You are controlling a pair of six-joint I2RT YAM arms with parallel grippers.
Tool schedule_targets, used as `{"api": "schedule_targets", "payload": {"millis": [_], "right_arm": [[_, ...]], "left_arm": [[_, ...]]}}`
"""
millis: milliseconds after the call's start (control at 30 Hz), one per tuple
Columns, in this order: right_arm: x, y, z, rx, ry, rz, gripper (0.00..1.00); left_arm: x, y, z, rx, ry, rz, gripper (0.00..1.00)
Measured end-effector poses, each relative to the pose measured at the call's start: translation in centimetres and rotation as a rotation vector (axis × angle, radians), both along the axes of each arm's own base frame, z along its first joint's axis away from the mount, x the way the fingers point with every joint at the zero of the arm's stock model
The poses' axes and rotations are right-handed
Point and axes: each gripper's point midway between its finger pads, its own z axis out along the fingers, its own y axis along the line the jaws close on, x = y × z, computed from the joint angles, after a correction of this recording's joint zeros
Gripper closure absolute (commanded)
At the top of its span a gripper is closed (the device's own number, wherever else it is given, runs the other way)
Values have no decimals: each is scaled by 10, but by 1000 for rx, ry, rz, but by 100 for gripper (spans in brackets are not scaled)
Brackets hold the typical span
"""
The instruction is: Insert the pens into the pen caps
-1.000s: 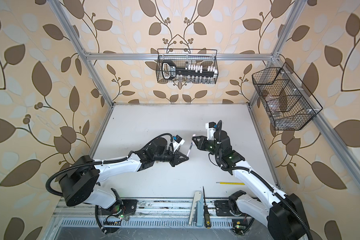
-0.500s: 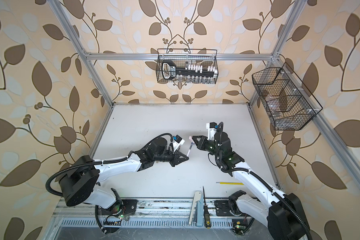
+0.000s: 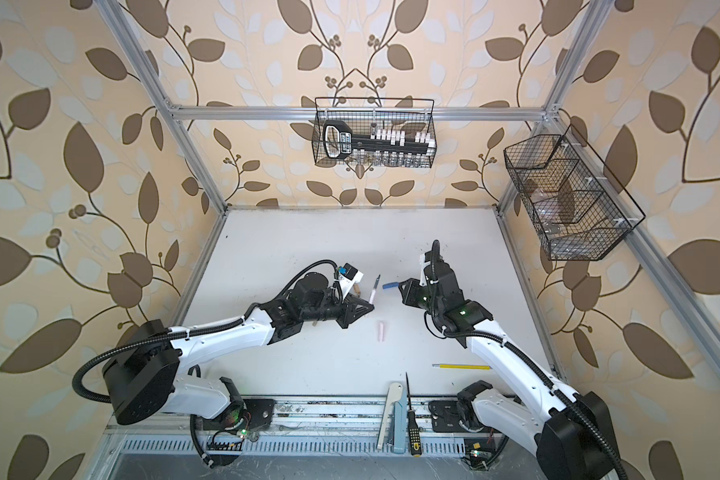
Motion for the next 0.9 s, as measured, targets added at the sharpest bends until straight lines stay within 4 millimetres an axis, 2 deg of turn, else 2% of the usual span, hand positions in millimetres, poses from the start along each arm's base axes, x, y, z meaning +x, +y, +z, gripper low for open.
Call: {"api": "schedule_targets", "payload": {"millis": [67,167,300,400,567,700,800,900], "right_arm": [[-8,-4,-18,-55,71,10,63],[-23,2,-39,-115,169,62,54],[-45,26,-59,-153,274,179,51],[-60,42,-75,-173,351,252,47],[-89,70,-96,-264,455,400,38],[-105,93,-104,-340,485,513,37],[-114,91,-110,-383,524,528,37],[-123,89,-106,-372,546,505,37]], "left_arm": [[7,10,4,18,-19,55,100],[21,30,10,36,-37,135,100],[48,70,19,46,-52,269,100],[59,96,23,52,-65,353,100],[57,101,20,70,-65,363,100],[55,102,16,85,-57,359,100],[54,104,14,94,-54,359,100],[52,107,17,95,-58,364,100]]}}
